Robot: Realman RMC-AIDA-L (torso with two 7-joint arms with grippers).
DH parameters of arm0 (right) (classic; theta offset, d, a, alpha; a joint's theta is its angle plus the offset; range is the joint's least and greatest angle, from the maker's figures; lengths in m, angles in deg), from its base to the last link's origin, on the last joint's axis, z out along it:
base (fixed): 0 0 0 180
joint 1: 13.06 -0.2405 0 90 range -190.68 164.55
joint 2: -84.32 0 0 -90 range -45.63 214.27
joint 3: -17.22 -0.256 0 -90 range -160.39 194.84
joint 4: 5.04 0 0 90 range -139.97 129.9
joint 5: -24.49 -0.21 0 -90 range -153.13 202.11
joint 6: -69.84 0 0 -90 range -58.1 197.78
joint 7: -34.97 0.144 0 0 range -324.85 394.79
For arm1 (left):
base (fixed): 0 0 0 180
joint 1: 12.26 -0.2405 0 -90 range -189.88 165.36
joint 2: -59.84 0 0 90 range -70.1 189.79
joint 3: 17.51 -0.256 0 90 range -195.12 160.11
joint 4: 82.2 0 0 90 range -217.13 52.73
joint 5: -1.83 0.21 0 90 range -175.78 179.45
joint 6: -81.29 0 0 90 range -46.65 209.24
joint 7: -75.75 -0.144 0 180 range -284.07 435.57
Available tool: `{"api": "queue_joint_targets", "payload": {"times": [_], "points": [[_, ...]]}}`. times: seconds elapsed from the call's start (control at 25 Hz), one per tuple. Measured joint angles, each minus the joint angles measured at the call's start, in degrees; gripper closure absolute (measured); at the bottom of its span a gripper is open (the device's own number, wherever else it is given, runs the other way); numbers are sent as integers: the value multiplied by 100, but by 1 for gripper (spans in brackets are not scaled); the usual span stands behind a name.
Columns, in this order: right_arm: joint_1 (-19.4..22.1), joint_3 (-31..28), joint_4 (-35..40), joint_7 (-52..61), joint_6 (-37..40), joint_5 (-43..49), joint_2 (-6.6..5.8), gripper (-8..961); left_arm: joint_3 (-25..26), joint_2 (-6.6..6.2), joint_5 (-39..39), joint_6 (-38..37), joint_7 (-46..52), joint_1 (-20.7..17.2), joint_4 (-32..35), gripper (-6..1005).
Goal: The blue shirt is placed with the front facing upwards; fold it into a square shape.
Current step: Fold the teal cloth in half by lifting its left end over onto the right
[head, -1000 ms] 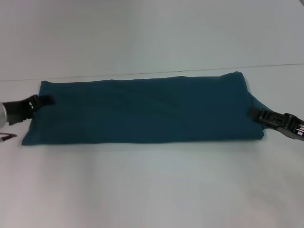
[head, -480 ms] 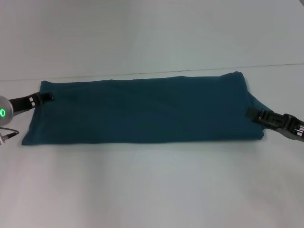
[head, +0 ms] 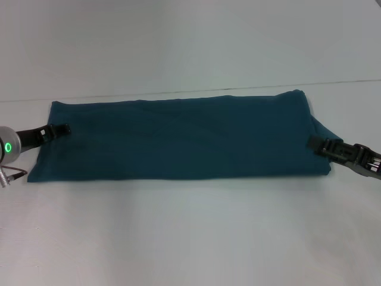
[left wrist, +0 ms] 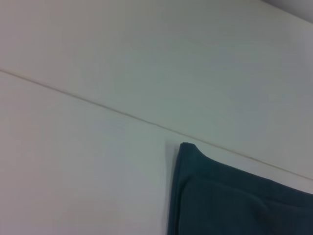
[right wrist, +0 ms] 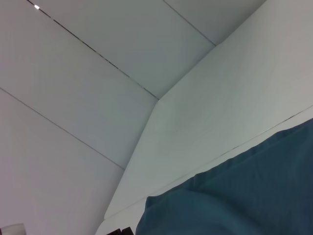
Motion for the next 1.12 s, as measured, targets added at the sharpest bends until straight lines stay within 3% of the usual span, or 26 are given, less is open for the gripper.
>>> {"api": "queue_joint_targets", "payload": {"times": [0.48, 0.68, 0.76, 0.96, 1.12], "points": [[-1, -4, -5, 0, 3, 0, -10, 363, 145, -41, -3, -130, 32, 25, -43, 164], [1, -11, -5, 6, 19, -1, -22, 361, 949, 15, -280, -1427, 33, -318, 768, 165], [6, -15, -5, 7, 34, -1, -38, 361, 1019, 54, -456, -1947, 48, -495, 1102, 166], [-2, -6, -5, 8, 54, -1, -63, 361, 1065, -103, -548, -2917, 393, -755, 1249, 167], [-11, 24, -4, 9, 66, -1, -87, 361, 1231, -99, -506, -3103, 411, -974, 1327, 168]]}}
